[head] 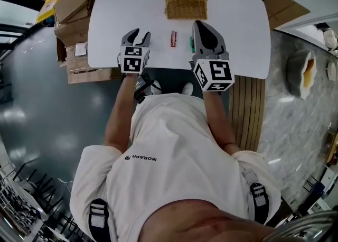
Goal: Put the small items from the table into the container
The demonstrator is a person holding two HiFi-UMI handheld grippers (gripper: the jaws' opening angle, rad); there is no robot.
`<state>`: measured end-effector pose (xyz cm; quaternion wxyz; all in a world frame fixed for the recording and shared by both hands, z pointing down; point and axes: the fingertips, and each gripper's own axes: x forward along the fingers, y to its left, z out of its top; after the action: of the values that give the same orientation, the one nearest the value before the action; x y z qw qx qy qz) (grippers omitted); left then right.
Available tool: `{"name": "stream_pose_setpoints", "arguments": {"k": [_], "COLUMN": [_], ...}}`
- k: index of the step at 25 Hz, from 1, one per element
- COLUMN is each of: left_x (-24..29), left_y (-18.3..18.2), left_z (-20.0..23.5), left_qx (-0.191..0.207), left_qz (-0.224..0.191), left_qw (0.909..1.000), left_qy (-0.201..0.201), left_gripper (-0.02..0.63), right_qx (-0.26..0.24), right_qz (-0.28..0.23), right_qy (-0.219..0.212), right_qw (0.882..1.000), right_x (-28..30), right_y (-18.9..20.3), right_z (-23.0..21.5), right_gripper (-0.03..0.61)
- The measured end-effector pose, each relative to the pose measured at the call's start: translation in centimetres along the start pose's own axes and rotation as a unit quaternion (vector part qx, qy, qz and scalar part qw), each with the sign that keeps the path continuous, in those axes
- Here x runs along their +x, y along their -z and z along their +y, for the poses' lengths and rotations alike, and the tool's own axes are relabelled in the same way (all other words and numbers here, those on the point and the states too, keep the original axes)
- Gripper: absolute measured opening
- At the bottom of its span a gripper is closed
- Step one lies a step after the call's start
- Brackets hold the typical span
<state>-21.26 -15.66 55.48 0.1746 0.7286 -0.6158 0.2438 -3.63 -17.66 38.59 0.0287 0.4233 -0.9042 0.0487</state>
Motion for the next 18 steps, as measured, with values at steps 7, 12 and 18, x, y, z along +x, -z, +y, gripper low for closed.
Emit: {"name": "stream_pose_setpoints", "arguments": {"k": [7,12,18], "left_x": [3.6,5.2,7.0], "left_y": [5.7,9.1,11.8], "left_z": [0.9,0.3,0.2], "left_qx": [0.030,0.057,0.057], "left_qz": [0.069,0.109,0.141], "left_qw": [0.9970,0.9921,0.9876], "left_qy": [0.016,0.026,0.041], "left_gripper": [0.175,0.193,0.216], "right_qx": [-0.003,-0.006,-0.007], "right_qz": [0.001,0.003,0.009], "right_qy": [0.004,0.012,0.020], "right_qw": [1.000,1.000,1.000], "right_x": [0.1,0.2,0.2], "right_y": [0.3,0.3,0.8], "right_z": [-0.3,-1.1,-1.6], "right_gripper": [0.005,0.005,0.005]}}
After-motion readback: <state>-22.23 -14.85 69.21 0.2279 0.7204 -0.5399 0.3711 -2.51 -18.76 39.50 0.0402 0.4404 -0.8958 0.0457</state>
